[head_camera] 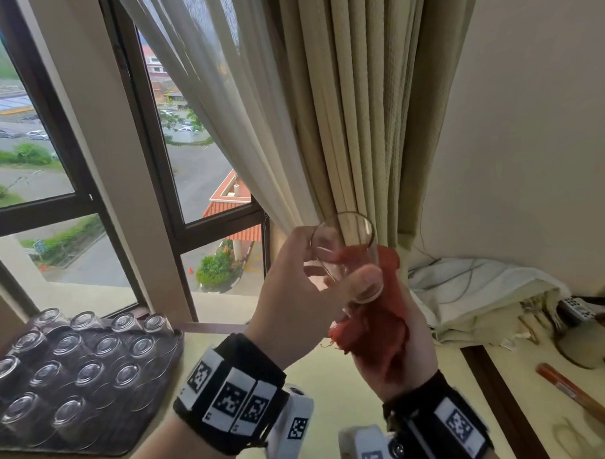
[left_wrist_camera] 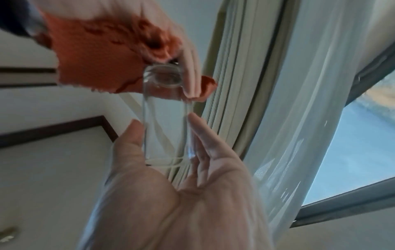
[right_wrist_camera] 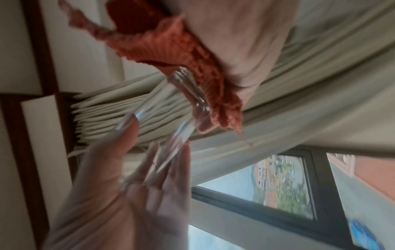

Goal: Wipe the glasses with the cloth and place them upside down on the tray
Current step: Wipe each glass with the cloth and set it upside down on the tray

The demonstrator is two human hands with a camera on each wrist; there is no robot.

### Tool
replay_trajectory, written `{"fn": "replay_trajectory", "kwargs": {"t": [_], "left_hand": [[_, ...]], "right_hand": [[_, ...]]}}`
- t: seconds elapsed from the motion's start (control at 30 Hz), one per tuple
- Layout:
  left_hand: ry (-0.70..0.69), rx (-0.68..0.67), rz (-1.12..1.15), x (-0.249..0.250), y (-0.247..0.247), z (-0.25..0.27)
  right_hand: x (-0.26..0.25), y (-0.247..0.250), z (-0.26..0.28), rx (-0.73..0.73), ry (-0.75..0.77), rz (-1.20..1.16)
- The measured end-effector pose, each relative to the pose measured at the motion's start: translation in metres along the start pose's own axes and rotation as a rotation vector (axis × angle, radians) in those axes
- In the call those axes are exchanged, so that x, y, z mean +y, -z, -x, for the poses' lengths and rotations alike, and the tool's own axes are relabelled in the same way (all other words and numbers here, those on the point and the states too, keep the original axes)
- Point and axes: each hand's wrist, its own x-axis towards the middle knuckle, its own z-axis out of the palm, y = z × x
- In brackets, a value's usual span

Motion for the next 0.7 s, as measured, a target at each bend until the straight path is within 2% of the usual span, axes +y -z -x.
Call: {"fn": "replay_trajectory", "kwargs": {"t": [0.07,0.13,0.27,0.37,0.5,0.53,0.6,0.67,0.7], "left_hand": [[0.002,-0.048,0.012,-0.005,0.005,0.004],[-0.095,-0.113,-0.049,-0.007,0.013,0.007],[-0.269,-0.224,-0.243,-0.013,0.028,0.010],[-0.306,-0.155,-0.249,-0.025,0.033,0.015],[-0.184,0.016,-0.102,-0.039,0.028,0.022],[-0.145,0.073,-0.058,-0.042,0.025,0.023],[-0.082,0.161,-0.017,-0.041,0.021,0.022],[-0.044,0.170,-0.009,-0.037,0.021,0.020],[-0.037,0.148,0.005,-0.036,0.022,0.020]], "right_hand": [[-0.006,0.005,-0.004,0.036,0.039,0.082],[-0.013,0.010,-0.009,0.077,0.062,0.155],[-0.025,0.001,-0.011,0.096,-0.052,0.253],[-0.021,-0.003,-0.010,0.100,-0.054,0.295],[-0.012,-0.004,-0.005,0.094,-0.074,0.296],[-0.006,-0.005,-0.003,0.102,-0.037,0.312],[0.010,-0.006,-0.002,0.146,0.136,0.426],[0.021,-0.005,-0.001,0.179,0.334,0.590],[0.020,-0.001,-0.005,0.182,0.362,0.642]]}}
